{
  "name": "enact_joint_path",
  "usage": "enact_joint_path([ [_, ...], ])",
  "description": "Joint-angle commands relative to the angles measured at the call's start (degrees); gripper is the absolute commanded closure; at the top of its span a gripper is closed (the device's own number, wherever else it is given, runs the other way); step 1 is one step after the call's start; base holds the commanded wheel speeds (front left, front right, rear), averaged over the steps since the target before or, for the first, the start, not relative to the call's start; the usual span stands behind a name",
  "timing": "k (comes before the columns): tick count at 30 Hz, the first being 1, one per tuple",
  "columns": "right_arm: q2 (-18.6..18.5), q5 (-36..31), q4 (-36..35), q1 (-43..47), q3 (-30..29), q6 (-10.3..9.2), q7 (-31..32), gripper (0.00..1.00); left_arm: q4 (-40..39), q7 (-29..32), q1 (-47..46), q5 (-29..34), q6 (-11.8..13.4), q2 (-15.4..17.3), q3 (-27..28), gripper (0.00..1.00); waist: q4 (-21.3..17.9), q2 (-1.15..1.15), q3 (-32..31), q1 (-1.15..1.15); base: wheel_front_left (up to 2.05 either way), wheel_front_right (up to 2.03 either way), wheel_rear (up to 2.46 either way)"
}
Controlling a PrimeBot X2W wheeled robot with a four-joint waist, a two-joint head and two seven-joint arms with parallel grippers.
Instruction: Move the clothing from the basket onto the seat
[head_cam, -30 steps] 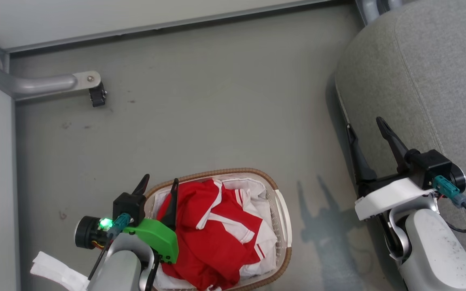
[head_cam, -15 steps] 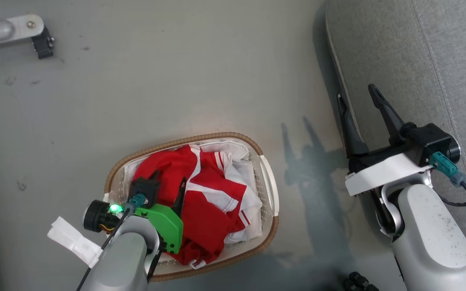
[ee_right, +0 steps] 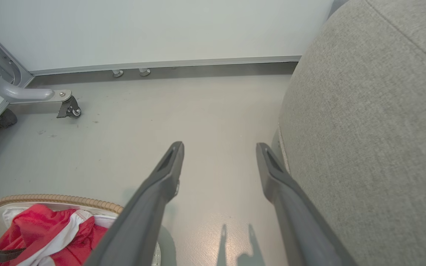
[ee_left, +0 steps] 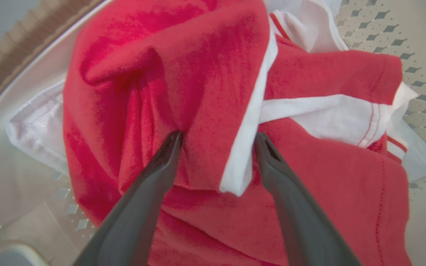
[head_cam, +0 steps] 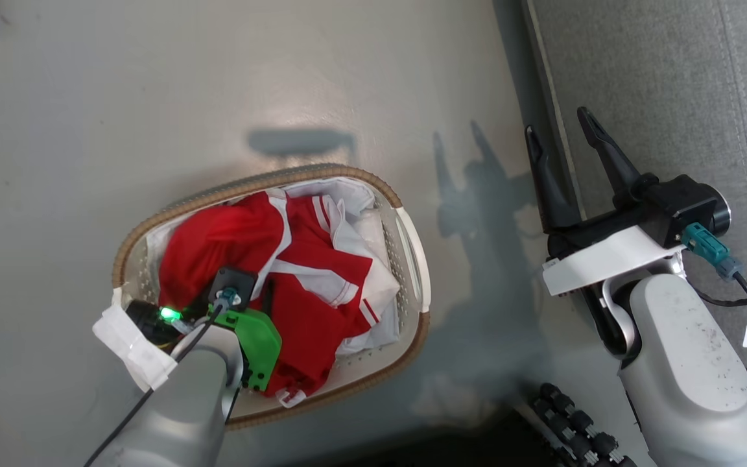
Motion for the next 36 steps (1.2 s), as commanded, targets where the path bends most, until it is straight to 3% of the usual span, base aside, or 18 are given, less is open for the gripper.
enact_joint_path([
  [1, -0.1, 0.1, -0.3, -1.0, 0.1, -0.04, -0.3, 0.00, 0.7, 0.0, -1.9, 0.2, 0.8, 0.4, -0.2, 0.00, -1.5, 0.00, 2.8, -0.01, 0.00, 0.00, 0.00],
  [11, 0.6, 0.4, -0.4, -1.2, 0.5, -0.04, -0.3, 0.00, 3.5, -0.4, -5.5, 0.4, 1.1, 0.7, -1.6, 0.01, -1.9, 0.00, 5.7, -0.01, 0.00, 0.00, 0.00],
  [12, 0.6, 0.4, -0.4, -1.2, 0.6, -0.04, -0.3, 0.00, 3.6, -0.4, -5.5, 0.3, 1.1, 0.8, -1.7, 0.27, -2.0, 0.00, 5.7, -0.01, 0.00, 0.00, 0.00],
  [13, 0.7, 0.4, -0.2, -1.3, 0.8, -0.04, -0.3, 0.00, 3.8, -0.5, -5.5, 0.9, 0.7, 0.9, -2.2, 0.74, -2.1, 0.00, 5.6, -0.01, 0.00, 0.00, 0.00],
  [14, 0.7, 0.5, 0.0, -1.3, 0.9, -0.04, -0.3, 0.00, 3.9, -0.5, -5.4, 1.4, 0.6, 1.0, -2.8, 1.00, -2.2, 0.00, 5.4, -0.01, 0.00, 0.00, 0.00],
  [21, 1.0, 1.0, 1.7, -0.6, 1.6, -0.04, -0.3, 0.00, 4.3, -0.6, -2.6, -0.5, 0.4, 1.1, -2.1, 1.00, -2.3, 0.00, 0.9, -0.01, 0.00, 0.00, 0.00],
  [36, 0.2, 1.6, 5.9, 8.0, 2.0, -0.05, -0.3, 0.00, -4.3, -0.5, 11.1, -2.9, 0.0, 0.3, -2.3, 1.00, 1.3, 0.00, -20.4, -0.01, 0.00, 0.00, 0.00],
])
